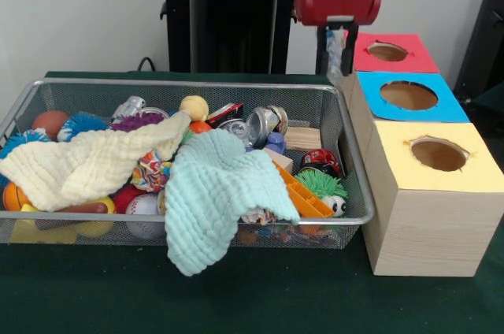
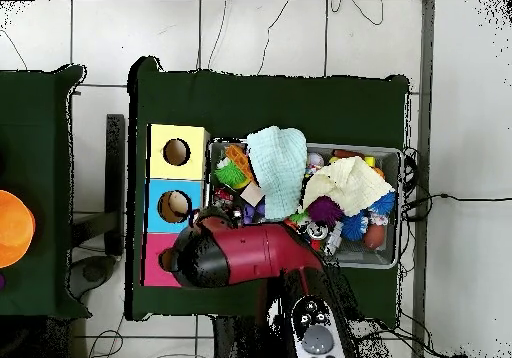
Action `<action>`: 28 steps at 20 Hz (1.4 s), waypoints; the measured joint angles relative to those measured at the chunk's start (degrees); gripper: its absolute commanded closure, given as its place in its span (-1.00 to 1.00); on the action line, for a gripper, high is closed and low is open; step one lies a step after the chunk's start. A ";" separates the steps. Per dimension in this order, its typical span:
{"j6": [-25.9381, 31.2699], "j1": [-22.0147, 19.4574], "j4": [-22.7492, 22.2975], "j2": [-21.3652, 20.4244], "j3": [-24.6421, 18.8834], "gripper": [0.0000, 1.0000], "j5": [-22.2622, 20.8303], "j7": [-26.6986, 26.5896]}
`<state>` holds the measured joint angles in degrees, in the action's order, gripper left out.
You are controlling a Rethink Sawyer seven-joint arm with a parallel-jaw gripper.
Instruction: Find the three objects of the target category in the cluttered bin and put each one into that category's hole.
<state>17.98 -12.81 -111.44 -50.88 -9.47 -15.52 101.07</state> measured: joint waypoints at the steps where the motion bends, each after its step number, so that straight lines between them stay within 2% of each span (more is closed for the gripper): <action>1: 0.47 -0.17 -0.07 -0.78 -0.32 1.00 0.01 0.00; 7: 2.95 -1.66 -0.75 -6.31 -3.22 1.00 0.64 0.00; 15: 2.07 -1.41 -0.98 -8.57 -4.73 1.00 0.55 0.00; 20: -3.26 0.31 -1.47 -8.28 -4.72 1.00 0.52 0.00; 23: -9.34 2.75 -2.12 -7.91 -4.59 1.00 0.39 0.00; 28: -15.66 6.11 -3.43 -7.12 -3.84 1.00 0.35 0.00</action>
<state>2.32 -6.70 -114.87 -57.99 -13.31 -15.17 101.07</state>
